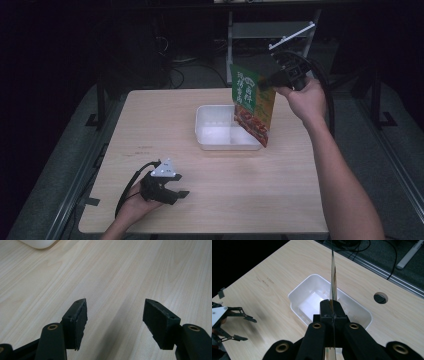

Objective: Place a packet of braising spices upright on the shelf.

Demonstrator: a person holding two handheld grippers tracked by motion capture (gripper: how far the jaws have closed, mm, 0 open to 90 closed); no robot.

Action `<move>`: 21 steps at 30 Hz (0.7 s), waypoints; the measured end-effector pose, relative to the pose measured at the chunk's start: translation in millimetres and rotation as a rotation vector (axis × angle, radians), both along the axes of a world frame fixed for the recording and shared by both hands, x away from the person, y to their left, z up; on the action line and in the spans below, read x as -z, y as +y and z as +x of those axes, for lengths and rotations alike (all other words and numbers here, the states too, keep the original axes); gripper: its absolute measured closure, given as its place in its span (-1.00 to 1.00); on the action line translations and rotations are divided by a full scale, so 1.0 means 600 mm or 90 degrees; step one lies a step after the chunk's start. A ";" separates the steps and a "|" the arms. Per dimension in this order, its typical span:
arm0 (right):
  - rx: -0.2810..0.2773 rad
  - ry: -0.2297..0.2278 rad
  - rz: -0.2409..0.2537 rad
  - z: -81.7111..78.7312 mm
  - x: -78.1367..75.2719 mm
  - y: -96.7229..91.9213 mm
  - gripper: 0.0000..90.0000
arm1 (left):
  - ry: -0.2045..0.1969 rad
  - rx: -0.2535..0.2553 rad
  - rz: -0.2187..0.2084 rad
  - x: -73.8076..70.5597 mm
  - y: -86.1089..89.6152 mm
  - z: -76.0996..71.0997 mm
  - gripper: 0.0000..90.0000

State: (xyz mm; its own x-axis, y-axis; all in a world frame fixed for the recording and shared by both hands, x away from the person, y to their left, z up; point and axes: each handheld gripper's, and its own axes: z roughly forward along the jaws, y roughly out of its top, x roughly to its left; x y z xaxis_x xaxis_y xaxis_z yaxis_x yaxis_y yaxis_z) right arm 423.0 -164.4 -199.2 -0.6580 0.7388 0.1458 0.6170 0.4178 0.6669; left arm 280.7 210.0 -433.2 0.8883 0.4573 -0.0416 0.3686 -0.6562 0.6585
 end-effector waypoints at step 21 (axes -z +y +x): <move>0.027 -0.018 -0.016 0.041 0.031 0.020 1.00 | -0.005 -0.003 -0.006 -0.002 0.002 0.000 -0.20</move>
